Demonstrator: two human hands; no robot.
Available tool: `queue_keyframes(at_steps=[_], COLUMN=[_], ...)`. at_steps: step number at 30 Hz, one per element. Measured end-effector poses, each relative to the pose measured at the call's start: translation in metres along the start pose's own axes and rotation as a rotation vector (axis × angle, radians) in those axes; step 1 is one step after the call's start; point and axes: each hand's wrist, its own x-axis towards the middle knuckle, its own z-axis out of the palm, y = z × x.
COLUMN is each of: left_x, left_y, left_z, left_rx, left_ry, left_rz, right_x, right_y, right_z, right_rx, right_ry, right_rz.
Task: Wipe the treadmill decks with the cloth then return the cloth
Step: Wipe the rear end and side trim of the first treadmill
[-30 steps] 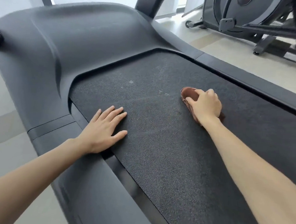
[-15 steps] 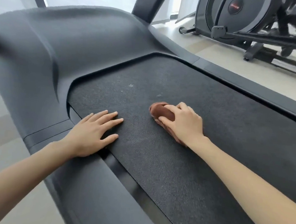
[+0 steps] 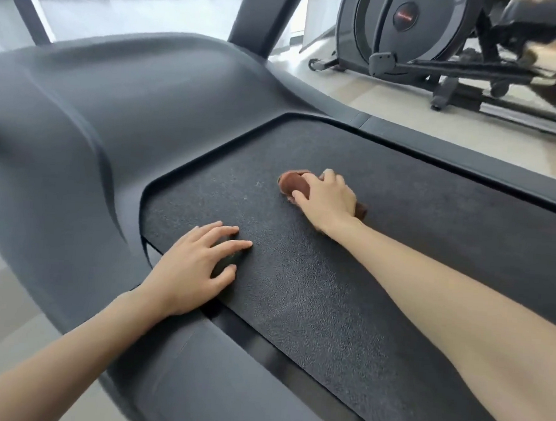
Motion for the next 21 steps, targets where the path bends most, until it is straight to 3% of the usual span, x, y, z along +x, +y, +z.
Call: queue_keyframes(at_steps=[11,18,21], left_x=[0.000,-0.016,-0.029], left_y=[-0.003,-0.012,-0.026], left_z=[0.008,0.001,-0.010], left_rx=[0.065,0.094,0.086], left_ry=[0.009,-0.037,-0.011], left_rz=[0.011,0.032,-0.041], right_x=[-0.094,-0.107,-0.098], right_y=[-0.012,-0.002,-0.002], right_z=[-0.027,-0.022,-0.019], right_rx=[0.001,-0.056,-0.049], right_ry=[-0.084,0.046,0.060], right_rz=[-0.160,-0.232,-0.270])
